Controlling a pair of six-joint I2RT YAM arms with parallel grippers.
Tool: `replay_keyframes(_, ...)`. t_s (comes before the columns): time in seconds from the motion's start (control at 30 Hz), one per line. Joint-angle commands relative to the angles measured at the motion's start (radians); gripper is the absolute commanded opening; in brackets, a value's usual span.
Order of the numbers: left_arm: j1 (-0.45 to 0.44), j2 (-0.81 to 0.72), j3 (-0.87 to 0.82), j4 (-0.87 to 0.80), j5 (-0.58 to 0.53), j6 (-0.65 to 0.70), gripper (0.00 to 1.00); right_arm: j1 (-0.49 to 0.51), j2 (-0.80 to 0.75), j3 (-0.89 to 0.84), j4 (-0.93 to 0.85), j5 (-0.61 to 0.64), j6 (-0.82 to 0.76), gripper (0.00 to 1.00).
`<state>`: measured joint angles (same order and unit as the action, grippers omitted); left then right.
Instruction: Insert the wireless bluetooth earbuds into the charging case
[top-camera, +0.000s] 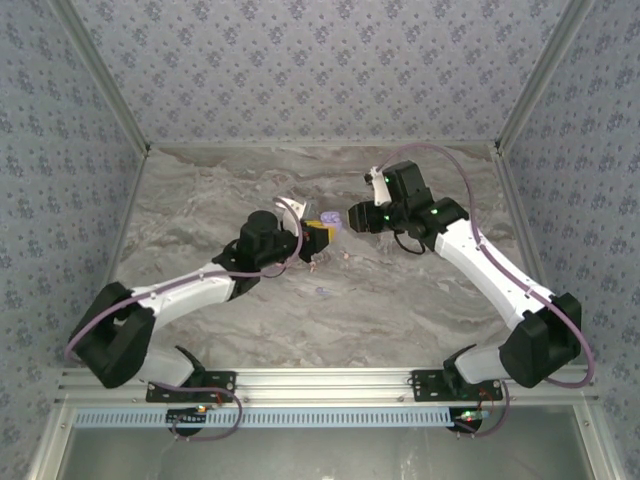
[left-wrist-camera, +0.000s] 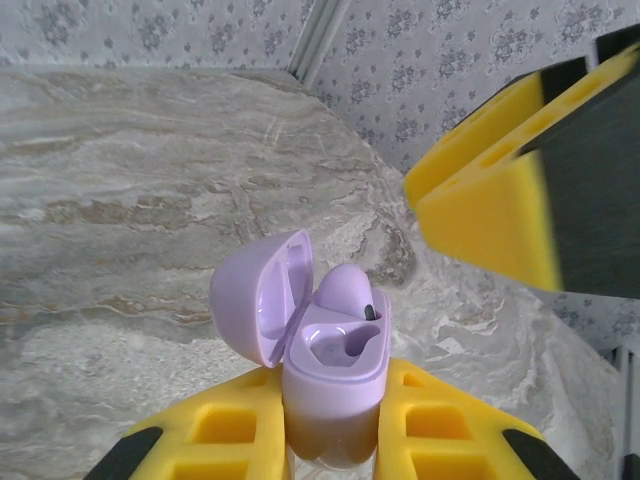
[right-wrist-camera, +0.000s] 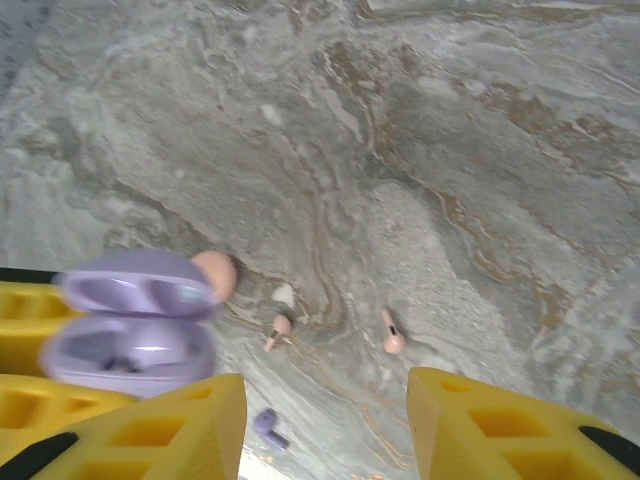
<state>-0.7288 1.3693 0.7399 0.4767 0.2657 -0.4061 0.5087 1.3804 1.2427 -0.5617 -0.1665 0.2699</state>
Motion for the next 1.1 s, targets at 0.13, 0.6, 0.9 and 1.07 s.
replay_keyframes(0.13,0.016,-0.163,-0.024,-0.205,-0.06,0.103,0.1,0.007,-0.042,-0.107,-0.089,0.016,-0.077,0.48)
replay_keyframes(0.6,0.084,-0.361,-0.046,-0.484,-0.161,0.121,0.11,0.146,0.042,-0.286,0.091,-0.119,-0.062,0.46)
replay_keyframes(0.9,0.092,-0.445,-0.062,-0.552,-0.18,0.138,0.13,0.271,0.198,-0.232,0.146,-0.101,-0.039,0.43)
replay_keyframes(1.07,0.091,-0.472,-0.066,-0.564,-0.189,0.138,0.13,0.327,0.29,-0.164,0.12,-0.02,-0.037,0.39)
